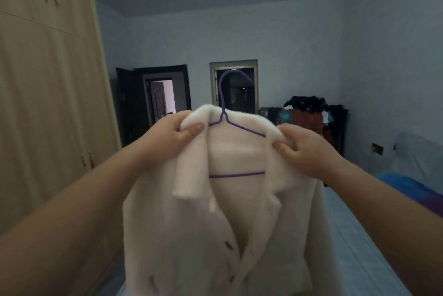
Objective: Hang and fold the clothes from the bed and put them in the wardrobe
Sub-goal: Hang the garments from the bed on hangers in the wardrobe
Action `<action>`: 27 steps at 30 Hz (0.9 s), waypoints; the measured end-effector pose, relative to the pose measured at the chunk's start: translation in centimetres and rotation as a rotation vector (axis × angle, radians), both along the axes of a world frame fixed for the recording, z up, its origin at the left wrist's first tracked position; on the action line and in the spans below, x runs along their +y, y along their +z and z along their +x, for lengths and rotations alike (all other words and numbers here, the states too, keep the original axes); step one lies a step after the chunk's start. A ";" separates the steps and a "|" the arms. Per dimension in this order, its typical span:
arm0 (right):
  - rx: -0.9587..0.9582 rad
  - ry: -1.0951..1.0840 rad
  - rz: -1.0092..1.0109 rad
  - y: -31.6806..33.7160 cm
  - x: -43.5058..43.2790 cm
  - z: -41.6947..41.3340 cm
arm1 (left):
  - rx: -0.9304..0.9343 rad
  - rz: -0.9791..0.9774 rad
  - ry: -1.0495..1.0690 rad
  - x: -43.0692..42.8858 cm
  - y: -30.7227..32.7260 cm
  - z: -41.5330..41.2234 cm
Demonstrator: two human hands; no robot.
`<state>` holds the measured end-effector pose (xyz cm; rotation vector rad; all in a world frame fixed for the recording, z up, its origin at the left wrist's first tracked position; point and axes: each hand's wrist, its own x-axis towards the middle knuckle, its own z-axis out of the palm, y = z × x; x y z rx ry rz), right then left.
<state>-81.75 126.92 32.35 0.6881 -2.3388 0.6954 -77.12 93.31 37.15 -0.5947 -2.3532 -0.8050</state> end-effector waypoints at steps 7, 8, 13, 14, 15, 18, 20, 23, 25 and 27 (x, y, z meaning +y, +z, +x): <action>-0.329 0.458 -0.166 -0.4 -2.0 -0.3 | 0.062 0.044 0.177 0.0 -1.2 3.1; -0.404 0.517 -0.197 -0.5 -2.4 -0.6 | 0.056 0.054 0.213 -0.3 -1.5 3.6; -0.469 0.630 -0.009 -1.8 -6.2 -1.1 | -0.033 0.150 0.309 -2.7 -4.2 6.6; -0.393 0.621 0.004 -2.3 -7.4 -0.9 | -0.058 0.184 0.312 -3.1 -4.6 7.3; -0.318 0.621 -0.011 -2.7 -8.7 -0.6 | -0.078 0.199 0.322 -3.6 -4.8 8.0; -0.173 0.630 -0.111 -3.4 -12.3 0.5 | -0.125 0.111 0.361 -5.7 -4.2 11.1; -0.125 0.632 -0.177 -3.2 -14.5 1.3 | -0.170 -0.042 0.410 -7.2 -3.6 13.7; -0.053 0.649 -0.189 -2.0 -18.2 3.6 | -0.134 -0.183 0.510 -10.2 -2.9 18.6; -0.048 0.692 -0.096 -0.7 -20.8 5.8 | -0.100 -0.223 0.561 -12.4 -2.5 22.3; -0.082 0.730 0.040 0.2 -24.0 8.7 | -0.091 -0.270 0.609 -14.7 -2.3 26.1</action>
